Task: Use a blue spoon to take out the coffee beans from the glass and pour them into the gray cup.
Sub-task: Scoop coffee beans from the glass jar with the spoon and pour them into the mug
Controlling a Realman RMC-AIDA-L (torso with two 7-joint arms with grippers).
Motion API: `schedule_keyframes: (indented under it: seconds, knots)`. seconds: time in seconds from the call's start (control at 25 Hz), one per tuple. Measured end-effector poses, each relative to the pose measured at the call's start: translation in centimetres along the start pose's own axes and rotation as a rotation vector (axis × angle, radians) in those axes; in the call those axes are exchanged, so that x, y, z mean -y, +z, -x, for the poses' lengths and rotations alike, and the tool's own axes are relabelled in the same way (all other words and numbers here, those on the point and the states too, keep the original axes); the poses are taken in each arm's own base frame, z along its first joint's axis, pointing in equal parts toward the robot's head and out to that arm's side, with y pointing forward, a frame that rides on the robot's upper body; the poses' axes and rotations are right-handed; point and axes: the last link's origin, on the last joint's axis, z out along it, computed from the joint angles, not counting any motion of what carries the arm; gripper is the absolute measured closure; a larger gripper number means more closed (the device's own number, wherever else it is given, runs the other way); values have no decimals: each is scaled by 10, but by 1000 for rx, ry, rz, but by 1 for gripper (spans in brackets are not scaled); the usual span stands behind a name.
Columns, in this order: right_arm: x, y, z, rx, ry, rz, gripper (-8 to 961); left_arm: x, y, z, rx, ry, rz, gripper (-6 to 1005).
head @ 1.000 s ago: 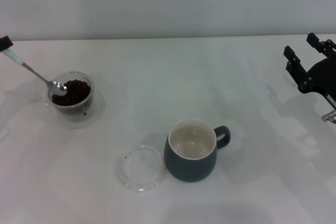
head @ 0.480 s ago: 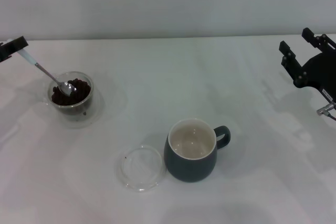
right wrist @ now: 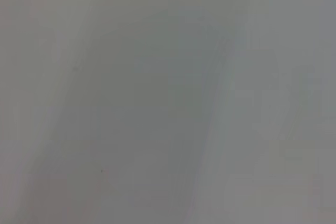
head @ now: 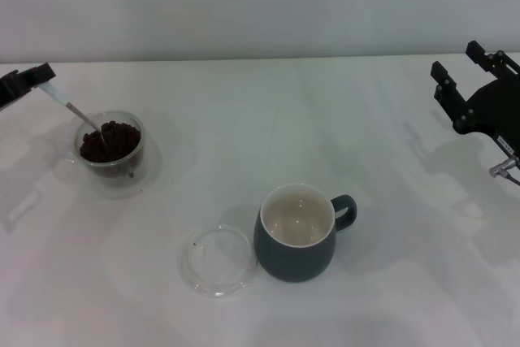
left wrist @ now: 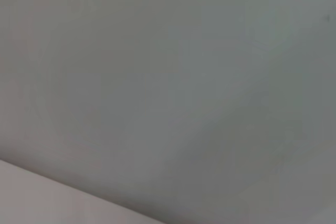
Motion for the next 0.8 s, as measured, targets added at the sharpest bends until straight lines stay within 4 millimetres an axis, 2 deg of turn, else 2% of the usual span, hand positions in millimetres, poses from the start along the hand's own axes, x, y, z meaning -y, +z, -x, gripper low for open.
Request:
schedule_keyframes:
  seconds: [0.56, 0.8]
  knots:
    - [0, 10, 2, -3, -4, 5, 408, 5, -7, 2, -58, -236, 10, 872]
    - [1, 13, 1, -16, -9, 7, 407, 5, -11, 5, -68, -281, 28, 871]
